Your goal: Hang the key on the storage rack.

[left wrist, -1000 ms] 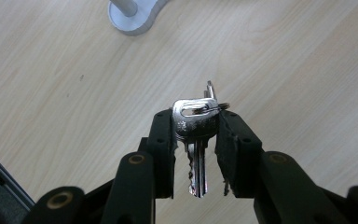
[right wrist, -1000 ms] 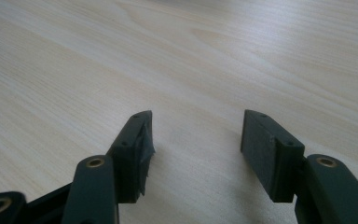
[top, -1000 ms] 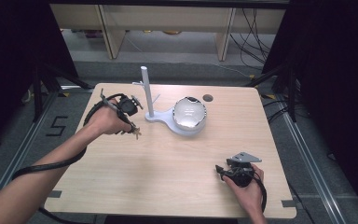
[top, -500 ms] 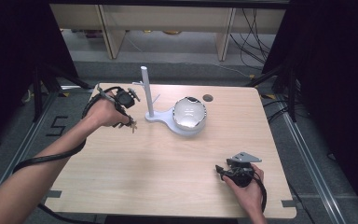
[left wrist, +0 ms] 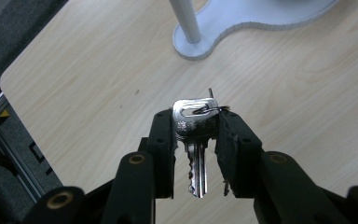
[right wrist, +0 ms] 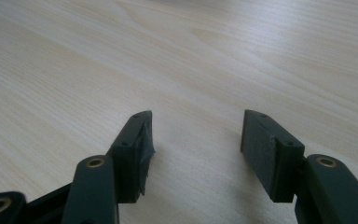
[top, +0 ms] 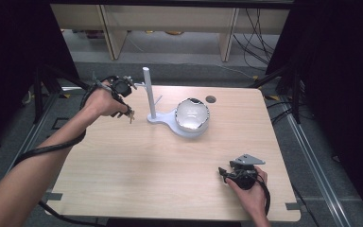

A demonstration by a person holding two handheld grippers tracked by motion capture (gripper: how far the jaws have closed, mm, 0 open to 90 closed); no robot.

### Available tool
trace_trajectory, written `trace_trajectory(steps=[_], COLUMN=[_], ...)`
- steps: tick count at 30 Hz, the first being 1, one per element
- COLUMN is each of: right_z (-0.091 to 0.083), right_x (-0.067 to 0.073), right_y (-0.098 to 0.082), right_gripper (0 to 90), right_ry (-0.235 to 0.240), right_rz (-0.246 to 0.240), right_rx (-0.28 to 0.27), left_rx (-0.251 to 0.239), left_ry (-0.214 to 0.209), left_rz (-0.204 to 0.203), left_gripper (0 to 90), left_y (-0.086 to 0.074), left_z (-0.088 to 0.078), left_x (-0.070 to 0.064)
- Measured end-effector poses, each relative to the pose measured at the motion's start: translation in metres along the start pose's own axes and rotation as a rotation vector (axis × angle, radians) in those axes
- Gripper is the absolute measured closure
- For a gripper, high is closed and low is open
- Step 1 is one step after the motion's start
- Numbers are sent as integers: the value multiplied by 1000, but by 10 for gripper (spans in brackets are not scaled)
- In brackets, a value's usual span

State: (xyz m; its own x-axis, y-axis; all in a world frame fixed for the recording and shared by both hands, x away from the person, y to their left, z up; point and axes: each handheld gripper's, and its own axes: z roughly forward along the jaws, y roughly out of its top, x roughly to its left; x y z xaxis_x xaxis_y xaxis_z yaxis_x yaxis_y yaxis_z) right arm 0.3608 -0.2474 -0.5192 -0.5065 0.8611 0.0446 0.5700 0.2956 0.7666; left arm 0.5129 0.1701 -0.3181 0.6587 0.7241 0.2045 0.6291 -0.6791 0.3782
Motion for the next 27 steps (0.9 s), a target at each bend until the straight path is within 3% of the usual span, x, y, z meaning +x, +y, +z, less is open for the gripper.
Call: trace_trajectory(steps=[3, 16, 17, 19, 27], right_z=[0, -1, 0, -1, -1], right_x=[-1, 0, -1, 0, 0], right_y=[0, 1, 0, 1, 1], right_gripper=[445, 444, 444, 444, 445], right_ry=[2, 8, 2, 9, 9], right_rz=[-1, 17, 1, 22, 19], right_rx=[1, 12, 0, 11, 11], left_rx=[-17, -44, -45, -45, -65], left_ry=[8, 58, 58, 59, 62], left_rz=[-24, -29, -35, -34, -50], left_gripper=[673, 673, 673, 673, 672], left_y=[5, 26, 27, 29, 38], left_z=[-2, -7, -7, -9, -11], left_x=[7, 25, 26, 28, 34])
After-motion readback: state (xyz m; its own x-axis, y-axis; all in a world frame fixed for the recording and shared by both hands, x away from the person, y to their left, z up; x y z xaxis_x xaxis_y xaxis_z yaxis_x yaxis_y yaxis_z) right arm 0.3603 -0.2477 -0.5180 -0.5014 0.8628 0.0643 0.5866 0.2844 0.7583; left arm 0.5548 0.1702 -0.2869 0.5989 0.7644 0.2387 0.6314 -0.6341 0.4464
